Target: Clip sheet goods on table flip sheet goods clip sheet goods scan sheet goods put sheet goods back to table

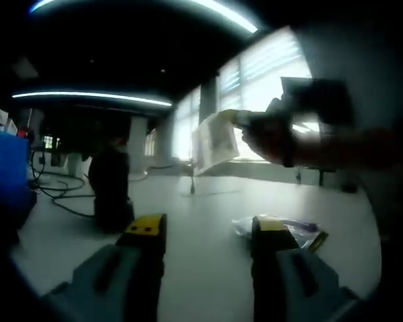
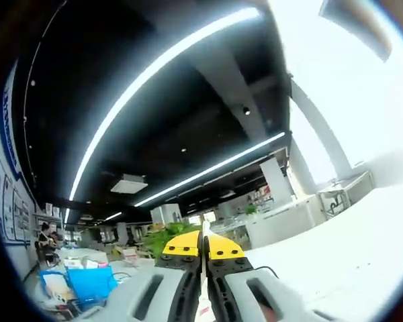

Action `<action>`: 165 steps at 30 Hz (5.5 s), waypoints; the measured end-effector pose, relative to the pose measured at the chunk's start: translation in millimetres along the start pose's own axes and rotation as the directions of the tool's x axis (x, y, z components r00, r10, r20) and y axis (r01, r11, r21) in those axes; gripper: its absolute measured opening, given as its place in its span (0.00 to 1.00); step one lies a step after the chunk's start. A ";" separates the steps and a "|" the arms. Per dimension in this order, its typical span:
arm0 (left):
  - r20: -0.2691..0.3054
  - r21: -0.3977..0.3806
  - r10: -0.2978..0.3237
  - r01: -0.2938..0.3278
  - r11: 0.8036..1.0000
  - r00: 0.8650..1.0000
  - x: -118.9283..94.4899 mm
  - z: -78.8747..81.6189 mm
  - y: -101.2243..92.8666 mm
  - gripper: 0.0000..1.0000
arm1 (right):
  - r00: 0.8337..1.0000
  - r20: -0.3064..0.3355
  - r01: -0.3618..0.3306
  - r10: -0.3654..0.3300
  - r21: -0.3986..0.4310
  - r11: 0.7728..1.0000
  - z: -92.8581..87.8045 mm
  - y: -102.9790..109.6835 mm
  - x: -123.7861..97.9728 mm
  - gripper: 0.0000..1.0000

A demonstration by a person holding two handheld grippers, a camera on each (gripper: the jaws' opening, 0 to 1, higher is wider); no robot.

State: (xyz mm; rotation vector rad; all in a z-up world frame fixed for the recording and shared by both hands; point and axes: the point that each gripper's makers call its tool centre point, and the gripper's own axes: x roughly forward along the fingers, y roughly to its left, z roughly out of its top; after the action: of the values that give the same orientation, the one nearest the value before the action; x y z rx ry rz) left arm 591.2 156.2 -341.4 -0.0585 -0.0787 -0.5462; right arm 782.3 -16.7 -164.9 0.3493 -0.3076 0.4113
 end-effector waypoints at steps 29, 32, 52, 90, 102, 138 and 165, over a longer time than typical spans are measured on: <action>-0.028 0.011 -0.046 0.046 0.999 0.999 2.7 -5.7 -8.9 0.44 | 0.997 -0.051 0.046 -0.051 -0.099 0.994 -65.8 8.8 11.5 0.00; -0.027 0.009 -0.042 0.042 0.999 0.999 2.2 -5.6 -8.1 0.44 | 0.997 -0.057 0.048 -0.054 -0.109 0.993 -76.5 11.1 11.6 0.00; -0.022 0.002 -0.037 0.037 0.999 0.999 1.6 -5.0 -8.5 0.44 | 0.993 -0.055 0.095 -0.100 -0.096 0.991 -96.6 4.1 16.0 0.00; -0.022 0.007 -0.028 0.028 1.000 0.999 1.8 -4.9 -5.1 0.43 | 1.000 -0.022 -0.008 0.008 0.031 0.999 16.7 35.0 -11.6 0.00; -0.031 0.015 -0.022 0.022 1.000 0.999 2.4 -6.4 -4.9 0.43 | 0.996 -0.056 -0.064 0.069 0.090 0.994 42.4 42.2 -16.6 0.00; -0.029 0.011 -0.018 0.018 1.000 0.999 2.3 -6.2 -5.6 0.43 | 0.928 -0.371 0.010 0.042 0.139 0.990 -70.2 -6.1 -43.1 0.00; -0.039 0.019 -0.023 0.023 1.000 0.999 3.3 -8.4 -7.0 0.43 | 0.861 -0.503 0.093 -0.076 0.007 0.996 -103.2 -92.8 -46.1 0.00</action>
State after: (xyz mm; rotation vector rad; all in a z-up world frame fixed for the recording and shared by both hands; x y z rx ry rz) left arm 590.9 147.8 -349.2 -0.0281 -0.0467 -0.5694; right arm 805.3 -71.7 -298.4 0.2726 0.2273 0.4059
